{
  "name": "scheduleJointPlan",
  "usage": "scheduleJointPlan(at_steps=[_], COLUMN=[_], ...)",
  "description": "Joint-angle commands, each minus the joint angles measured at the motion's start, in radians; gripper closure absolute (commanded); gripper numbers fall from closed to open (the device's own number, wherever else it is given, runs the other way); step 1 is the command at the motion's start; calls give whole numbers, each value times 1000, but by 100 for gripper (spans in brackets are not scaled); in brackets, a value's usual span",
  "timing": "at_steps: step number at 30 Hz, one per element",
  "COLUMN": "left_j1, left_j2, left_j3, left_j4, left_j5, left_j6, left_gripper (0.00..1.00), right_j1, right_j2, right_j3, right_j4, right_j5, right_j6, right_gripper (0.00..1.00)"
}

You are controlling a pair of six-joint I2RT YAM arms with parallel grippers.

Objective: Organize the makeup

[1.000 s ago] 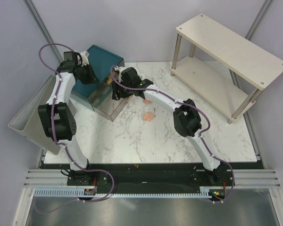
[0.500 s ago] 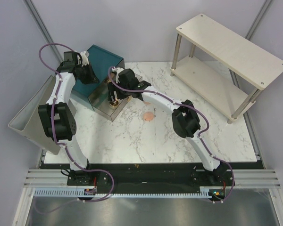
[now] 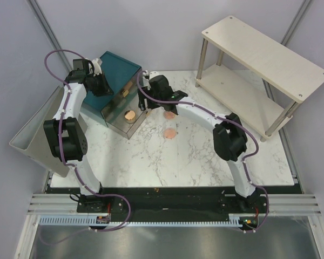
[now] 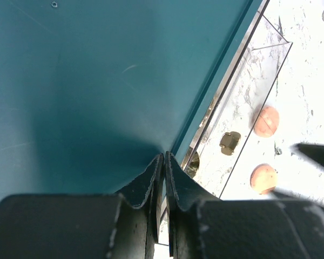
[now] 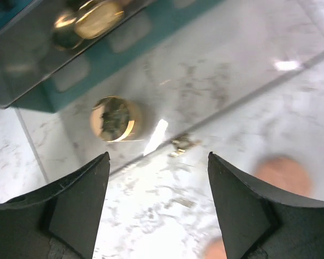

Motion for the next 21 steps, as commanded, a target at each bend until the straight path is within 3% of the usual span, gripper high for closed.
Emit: scheduleJointPlan(at_steps=[1, 7, 21], left_j1=[-20, -18, -18], left_j2=[72, 79, 62], left_j3=[-77, -74, -108], left_j4=[-224, -225, -228], left_j5=[-14, 2, -12], left_j6=[42, 40, 46], left_gripper=[85, 85, 85], right_j1=[-83, -147, -148], right_j2=[-198, -212, -53], right_j3=[-200, -342, -314], right_j4=[100, 99, 100], right_j5=[202, 202, 184], right_j6=[-17, -16, 3], right_gripper=[21, 23, 26])
